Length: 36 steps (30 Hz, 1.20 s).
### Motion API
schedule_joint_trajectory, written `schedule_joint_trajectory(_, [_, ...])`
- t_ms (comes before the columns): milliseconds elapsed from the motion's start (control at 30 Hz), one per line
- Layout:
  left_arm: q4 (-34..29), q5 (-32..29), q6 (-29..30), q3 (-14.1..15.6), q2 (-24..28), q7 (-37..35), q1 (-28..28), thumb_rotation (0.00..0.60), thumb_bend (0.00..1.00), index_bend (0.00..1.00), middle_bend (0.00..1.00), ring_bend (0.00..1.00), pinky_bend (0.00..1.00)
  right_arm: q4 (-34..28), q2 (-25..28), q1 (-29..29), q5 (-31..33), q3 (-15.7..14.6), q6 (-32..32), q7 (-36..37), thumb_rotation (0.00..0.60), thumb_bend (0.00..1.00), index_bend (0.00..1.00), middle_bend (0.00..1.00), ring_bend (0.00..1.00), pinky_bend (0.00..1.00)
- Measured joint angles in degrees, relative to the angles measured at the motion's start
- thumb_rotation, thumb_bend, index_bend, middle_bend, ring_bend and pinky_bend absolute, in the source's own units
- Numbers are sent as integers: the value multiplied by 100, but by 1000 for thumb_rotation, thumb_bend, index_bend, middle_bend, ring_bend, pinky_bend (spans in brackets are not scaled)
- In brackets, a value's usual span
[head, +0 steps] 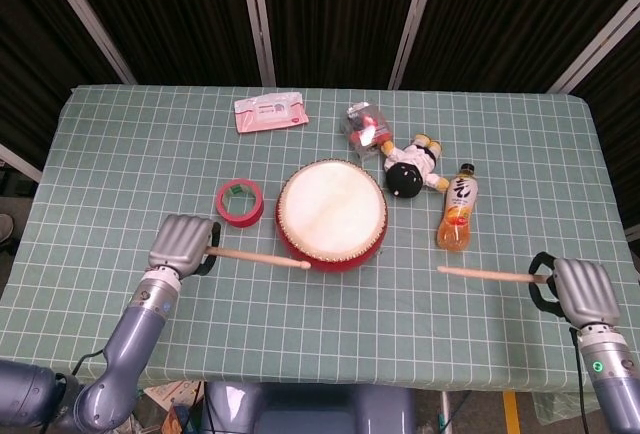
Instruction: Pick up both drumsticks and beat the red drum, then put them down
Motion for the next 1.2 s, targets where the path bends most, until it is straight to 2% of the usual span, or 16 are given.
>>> schedule_joint_trajectory(133, [98, 171, 136, 357, -358, -15, 194, 600, 584, 757, 1000, 1000, 1000, 191, -180, -79, -47, -167, -159, -182, 600, 594, 1000, 1000, 1000, 1000])
schedule_joint_trajectory(267, [322, 306, 277, 519, -787, 38, 319, 600, 582, 754, 1000, 1000, 1000, 310, -336, -89, 1, -238, -277, -425, 600, 595, 1000, 1000, 1000, 1000])
schedule_joint_trajectory(500, [925, 287, 412, 507, -1537, 166, 405, 600, 566, 733, 1000, 1000, 1000, 536, -626, -57, 185, -239, -385, -797, 600, 594, 1000, 1000, 1000, 1000])
schedule_joint_trajectory(633, [1327, 253, 448, 477, -1895, 337, 407, 600, 512, 659, 1000, 1000, 1000, 637, -737, -20, 291, -246, -511, -954, 600, 595, 992, 1000, 1000, 1000])
schedule_joint_trajectory(700, [1534, 229, 450, 441, -2073, 397, 415, 600, 479, 611, 1000, 1000, 1000, 681, -784, -3, 325, -261, -557, -1056, 600, 594, 950, 1000, 1000, 1000])
schedule_joint_trajectory(867, [1805, 149, 401, 337, -2299, 597, 433, 600, 381, 487, 1000, 1000, 1000, 746, -856, 28, 363, -279, -599, -1240, 600, 595, 758, 994, 1000, 974])
schedule_joint_trajectory(1133, [1713, 233, 394, 304, -2213, 679, 527, 600, 245, 370, 995, 992, 1000, 718, -834, 58, 445, -329, -633, -1544, 600, 595, 549, 920, 976, 958])
schedule_joint_trajectory(1200, [1658, 279, 396, 302, -2149, 668, 568, 600, 231, 351, 974, 970, 1000, 687, -853, 56, 465, -328, -602, -1604, 600, 595, 526, 899, 958, 958])
